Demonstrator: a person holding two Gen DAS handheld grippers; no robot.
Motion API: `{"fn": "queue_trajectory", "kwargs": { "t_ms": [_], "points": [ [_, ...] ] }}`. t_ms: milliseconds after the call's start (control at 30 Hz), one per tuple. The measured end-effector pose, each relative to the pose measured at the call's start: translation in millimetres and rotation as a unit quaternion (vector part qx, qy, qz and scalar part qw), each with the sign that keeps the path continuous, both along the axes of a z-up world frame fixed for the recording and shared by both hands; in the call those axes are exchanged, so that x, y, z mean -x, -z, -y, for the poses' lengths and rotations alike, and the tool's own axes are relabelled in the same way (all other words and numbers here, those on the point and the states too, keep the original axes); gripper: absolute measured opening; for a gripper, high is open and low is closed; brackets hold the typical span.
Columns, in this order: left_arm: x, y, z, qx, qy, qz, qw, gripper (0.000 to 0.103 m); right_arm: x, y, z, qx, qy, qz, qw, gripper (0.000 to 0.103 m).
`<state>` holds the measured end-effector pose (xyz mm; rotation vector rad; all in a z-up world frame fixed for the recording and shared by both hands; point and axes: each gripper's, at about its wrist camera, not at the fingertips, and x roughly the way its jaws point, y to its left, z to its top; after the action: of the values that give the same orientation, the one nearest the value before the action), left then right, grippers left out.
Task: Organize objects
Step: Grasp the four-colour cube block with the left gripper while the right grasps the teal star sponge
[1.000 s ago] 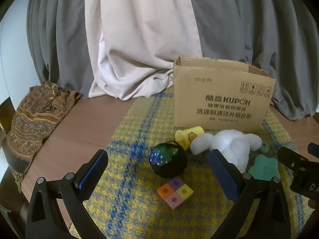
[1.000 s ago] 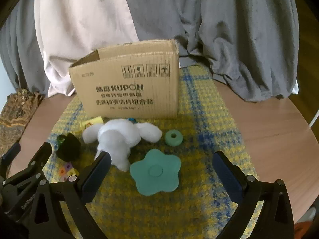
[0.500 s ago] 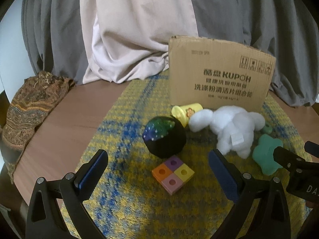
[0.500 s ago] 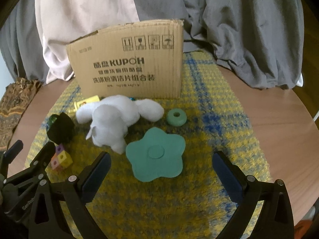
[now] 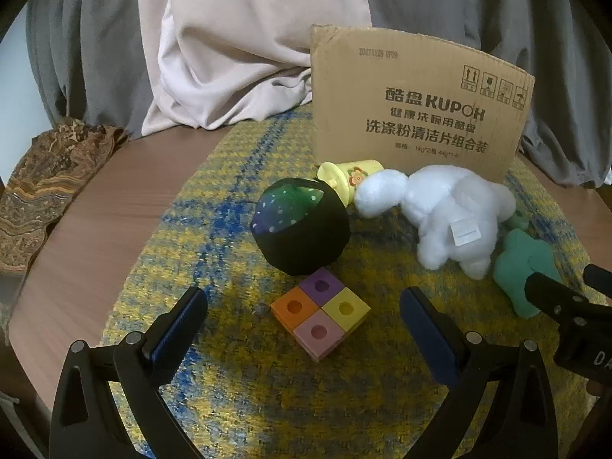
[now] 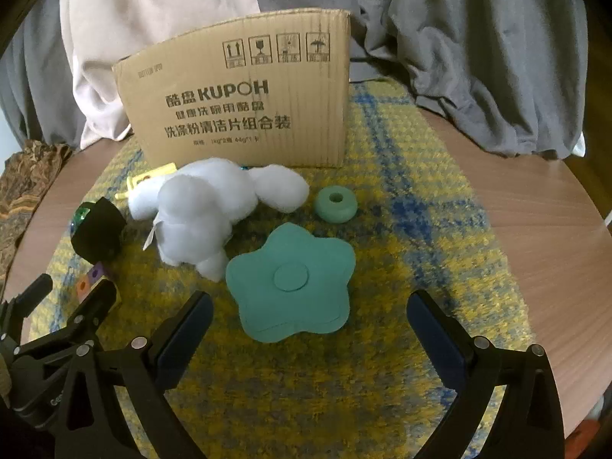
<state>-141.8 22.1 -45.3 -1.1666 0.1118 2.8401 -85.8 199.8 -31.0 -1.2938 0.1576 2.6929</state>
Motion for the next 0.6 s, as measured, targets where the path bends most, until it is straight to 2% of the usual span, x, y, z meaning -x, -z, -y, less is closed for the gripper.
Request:
{"fn": "queue_trajectory", "kwargs": {
  "t_ms": [467,533,600],
  "points": [
    [16,12,4,-0.013,0.0,0.048,0.9988,0.102,12,13,3,0.011,-0.006,0.022,1.0,0.102],
    [18,13,3,-0.015,0.003,0.052,0.9985,0.098,13,14,3,0.012,-0.007,0.025,1.0,0.102],
    [19,14,3,-0.016,0.005,0.056,0.9983,0.09,14,15,3,0.014,-0.007,0.027,1.0,0.102]
  ]
}}
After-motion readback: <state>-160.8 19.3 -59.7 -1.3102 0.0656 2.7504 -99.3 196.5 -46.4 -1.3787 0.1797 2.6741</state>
